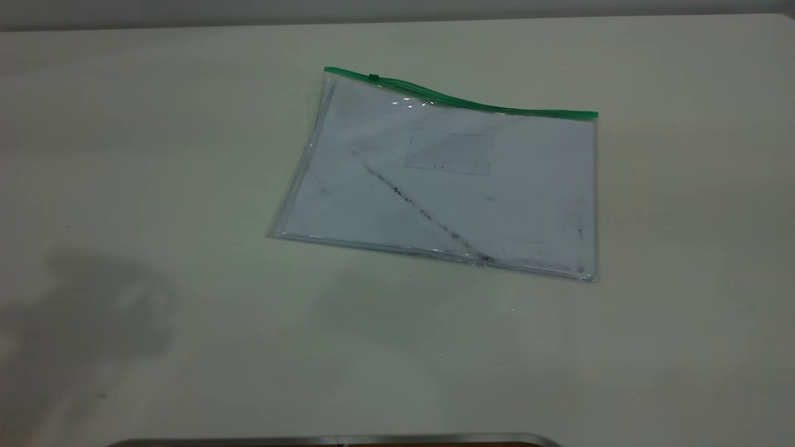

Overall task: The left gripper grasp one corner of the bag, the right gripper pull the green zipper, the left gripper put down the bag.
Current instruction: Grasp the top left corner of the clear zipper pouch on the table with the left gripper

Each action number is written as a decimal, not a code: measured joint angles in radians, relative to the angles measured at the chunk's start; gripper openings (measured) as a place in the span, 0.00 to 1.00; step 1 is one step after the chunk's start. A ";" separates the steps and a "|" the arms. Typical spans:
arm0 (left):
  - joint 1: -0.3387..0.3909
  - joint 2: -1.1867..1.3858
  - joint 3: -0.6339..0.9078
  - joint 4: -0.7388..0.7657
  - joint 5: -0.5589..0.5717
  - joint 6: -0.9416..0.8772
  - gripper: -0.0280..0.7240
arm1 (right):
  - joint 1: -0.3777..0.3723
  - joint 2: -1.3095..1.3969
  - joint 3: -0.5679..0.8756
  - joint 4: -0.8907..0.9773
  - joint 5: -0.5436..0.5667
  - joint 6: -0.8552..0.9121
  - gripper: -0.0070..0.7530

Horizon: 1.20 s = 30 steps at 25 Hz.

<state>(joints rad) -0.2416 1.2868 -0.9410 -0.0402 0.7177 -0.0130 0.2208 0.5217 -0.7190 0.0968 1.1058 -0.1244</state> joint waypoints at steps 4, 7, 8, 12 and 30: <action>0.000 0.251 -0.167 -0.022 -0.004 0.021 0.82 | 0.000 0.005 0.000 -0.001 -0.025 0.000 0.78; 0.000 0.445 -0.307 -0.099 -0.001 0.103 0.82 | 0.000 0.009 0.000 -0.002 -0.046 0.000 0.78; 0.000 0.496 -0.359 -0.137 0.001 0.137 0.82 | 0.000 0.009 0.000 -0.002 -0.056 0.000 0.78; 0.000 0.710 -0.564 -0.254 0.055 0.297 0.82 | 0.000 0.012 0.000 -0.002 -0.090 0.000 0.78; 0.189 1.178 -0.959 -0.650 0.245 0.841 0.82 | 0.000 0.245 -0.001 -0.003 -0.173 0.019 0.77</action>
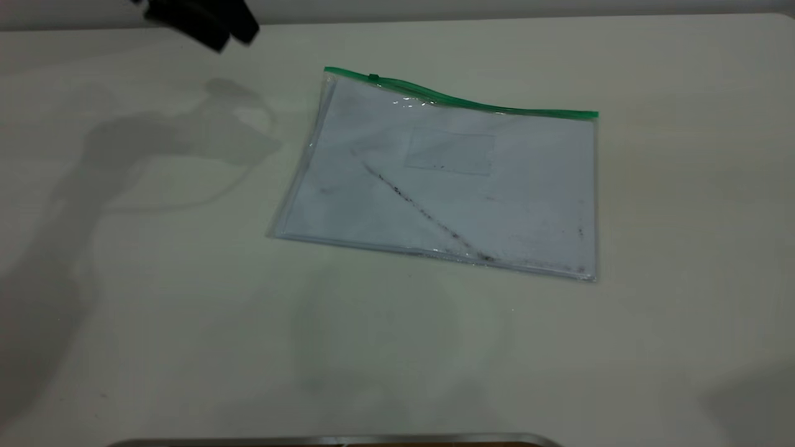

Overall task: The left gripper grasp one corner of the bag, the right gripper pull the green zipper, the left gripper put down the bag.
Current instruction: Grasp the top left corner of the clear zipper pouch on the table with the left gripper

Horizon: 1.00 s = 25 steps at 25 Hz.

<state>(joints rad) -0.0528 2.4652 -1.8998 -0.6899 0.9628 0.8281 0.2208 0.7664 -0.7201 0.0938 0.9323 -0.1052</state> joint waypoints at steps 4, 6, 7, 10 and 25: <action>0.000 0.071 -0.001 -0.017 -0.034 0.087 0.82 | 0.000 0.007 0.000 0.000 -0.015 0.003 0.77; 0.000 0.107 -0.010 -0.047 -0.051 0.115 0.82 | 0.000 0.007 0.000 0.000 -0.017 0.007 0.77; 0.000 0.122 -0.022 -0.060 -0.059 0.122 0.82 | 0.000 0.007 0.000 0.000 -0.018 0.010 0.77; 0.000 0.173 -0.084 -0.090 -0.062 0.136 0.82 | 0.000 0.007 0.000 0.000 -0.019 0.029 0.77; -0.018 0.389 -0.376 -0.194 0.017 0.138 0.82 | 0.000 0.008 0.000 0.001 -0.020 0.038 0.77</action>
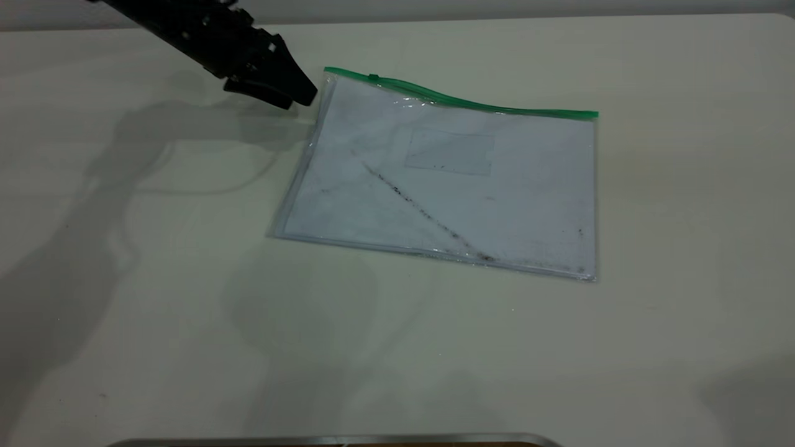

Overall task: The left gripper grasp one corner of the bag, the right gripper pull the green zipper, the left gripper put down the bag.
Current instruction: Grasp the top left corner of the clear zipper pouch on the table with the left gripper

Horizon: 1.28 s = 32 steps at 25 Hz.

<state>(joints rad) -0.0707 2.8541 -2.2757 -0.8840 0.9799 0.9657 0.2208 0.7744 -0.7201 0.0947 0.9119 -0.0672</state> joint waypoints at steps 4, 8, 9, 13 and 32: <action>-0.011 0.021 -0.003 -0.028 -0.004 0.015 0.82 | 0.000 0.000 0.000 0.000 0.000 0.011 0.77; -0.016 0.039 -0.003 -0.078 -0.020 0.028 0.82 | 0.000 0.000 0.000 0.000 0.000 0.014 0.77; -0.016 0.043 -0.005 -0.093 -0.022 0.033 0.82 | 0.000 0.000 0.000 0.000 0.000 0.015 0.77; -0.019 0.066 -0.007 -0.141 -0.030 0.051 0.82 | 0.000 0.000 0.000 0.000 0.000 0.015 0.77; -0.020 0.098 -0.015 -0.293 0.004 0.131 0.39 | 0.000 0.000 0.000 0.000 0.001 0.018 0.77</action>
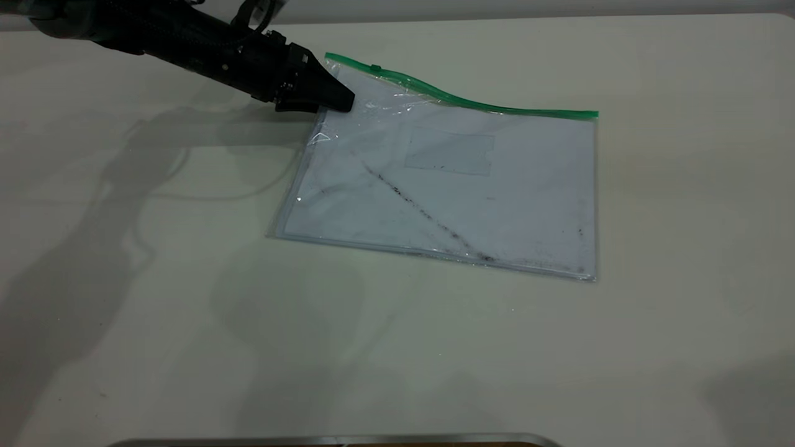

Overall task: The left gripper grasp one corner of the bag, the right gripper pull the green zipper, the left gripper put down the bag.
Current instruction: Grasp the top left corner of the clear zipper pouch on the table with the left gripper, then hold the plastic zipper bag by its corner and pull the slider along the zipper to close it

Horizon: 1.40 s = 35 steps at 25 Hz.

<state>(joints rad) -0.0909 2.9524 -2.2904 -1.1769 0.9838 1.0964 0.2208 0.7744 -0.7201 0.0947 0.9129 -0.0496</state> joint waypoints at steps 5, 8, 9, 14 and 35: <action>0.000 0.000 0.000 0.000 0.002 0.060 0.17 | 0.000 0.000 0.000 0.000 0.000 0.003 0.77; 0.000 0.000 0.000 -0.002 0.014 0.112 0.11 | 0.000 0.000 0.000 0.000 0.000 0.004 0.77; 0.000 0.000 0.000 -0.005 0.025 0.132 0.11 | 0.000 0.001 0.000 0.000 0.000 0.004 0.77; 0.000 -0.003 -0.075 0.049 0.141 0.202 0.11 | 0.000 0.054 0.000 0.000 -0.031 -0.024 0.77; -0.203 -0.030 -0.422 0.368 0.183 0.149 0.11 | 0.000 0.750 -0.002 0.007 -0.784 -0.206 0.77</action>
<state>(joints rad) -0.2941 2.9225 -2.7127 -0.8094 1.1673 1.2451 0.2208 1.5244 -0.7221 0.1012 0.1291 -0.2558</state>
